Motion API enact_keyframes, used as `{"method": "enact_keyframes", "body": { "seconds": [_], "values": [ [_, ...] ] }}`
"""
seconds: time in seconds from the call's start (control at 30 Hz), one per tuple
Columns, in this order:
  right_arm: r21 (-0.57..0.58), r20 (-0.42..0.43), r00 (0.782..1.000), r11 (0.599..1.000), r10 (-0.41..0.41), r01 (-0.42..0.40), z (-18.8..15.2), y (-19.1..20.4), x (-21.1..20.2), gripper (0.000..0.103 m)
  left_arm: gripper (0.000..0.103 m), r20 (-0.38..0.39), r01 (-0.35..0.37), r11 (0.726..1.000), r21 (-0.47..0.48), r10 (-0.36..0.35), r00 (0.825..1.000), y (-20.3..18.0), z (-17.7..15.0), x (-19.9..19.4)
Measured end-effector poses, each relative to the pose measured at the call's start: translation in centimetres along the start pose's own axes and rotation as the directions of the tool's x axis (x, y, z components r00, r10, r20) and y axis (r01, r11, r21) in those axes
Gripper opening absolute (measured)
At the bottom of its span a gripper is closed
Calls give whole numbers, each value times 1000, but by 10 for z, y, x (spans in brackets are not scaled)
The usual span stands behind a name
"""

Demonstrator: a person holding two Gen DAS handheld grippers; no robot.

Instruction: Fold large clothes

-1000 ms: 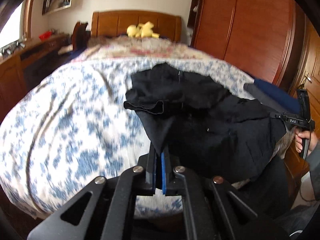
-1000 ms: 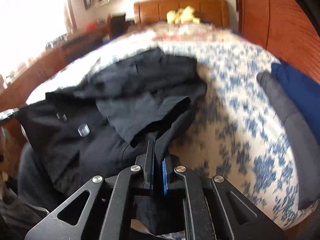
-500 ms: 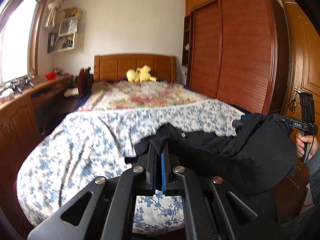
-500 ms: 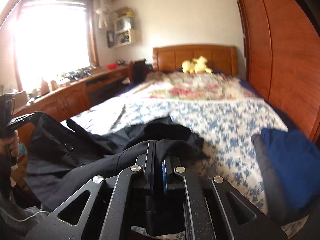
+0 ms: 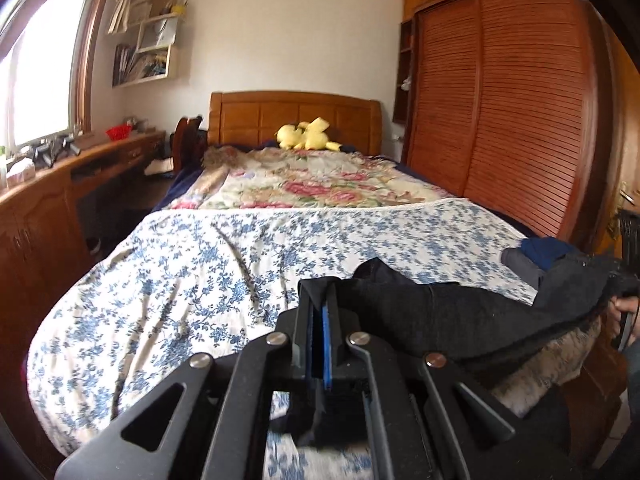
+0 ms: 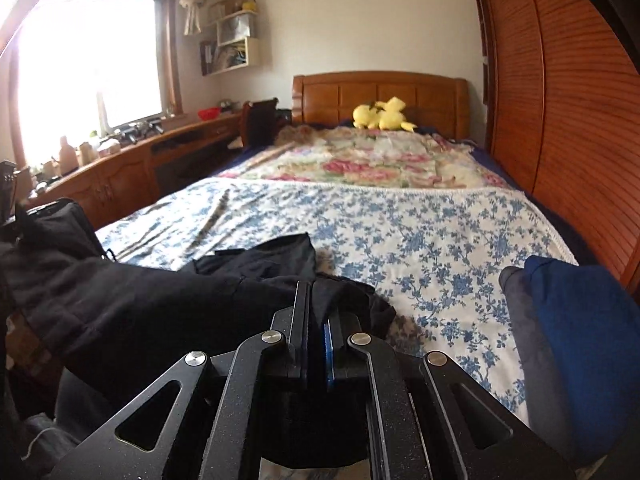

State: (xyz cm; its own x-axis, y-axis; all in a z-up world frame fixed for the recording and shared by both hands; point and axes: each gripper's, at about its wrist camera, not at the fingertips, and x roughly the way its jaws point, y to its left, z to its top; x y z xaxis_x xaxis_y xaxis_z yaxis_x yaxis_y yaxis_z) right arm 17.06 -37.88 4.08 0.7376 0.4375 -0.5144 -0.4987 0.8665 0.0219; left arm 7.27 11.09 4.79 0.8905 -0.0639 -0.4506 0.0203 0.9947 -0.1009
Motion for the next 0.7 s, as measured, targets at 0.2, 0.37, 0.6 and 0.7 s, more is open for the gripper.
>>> {"method": "enact_keyframes", "body": {
  "seconds": [0.2, 0.37, 0.6, 0.7],
  "values": [
    [10, -44, 999, 1000, -26, 27, 8, -26, 92, 3, 1, -45, -10, 1000, -14, 10, 999, 13, 9, 83],
    [10, -65, 997, 999, -35, 36, 13, -39, 153, 3, 2, -58, -31, 999, 16, 32, 998, 10, 14, 128],
    [-5, -103, 991, 997, -83, 83, 23, -52, 218, 3, 3, -54, -43, 999, 0, 43, 998, 13, 22, 170],
    [2, -104, 988, 993, -116, 117, 29, -58, 240, 3, 3, -52, -41, 999, 5, 41, 998, 11, 23, 182]
  ]
}}
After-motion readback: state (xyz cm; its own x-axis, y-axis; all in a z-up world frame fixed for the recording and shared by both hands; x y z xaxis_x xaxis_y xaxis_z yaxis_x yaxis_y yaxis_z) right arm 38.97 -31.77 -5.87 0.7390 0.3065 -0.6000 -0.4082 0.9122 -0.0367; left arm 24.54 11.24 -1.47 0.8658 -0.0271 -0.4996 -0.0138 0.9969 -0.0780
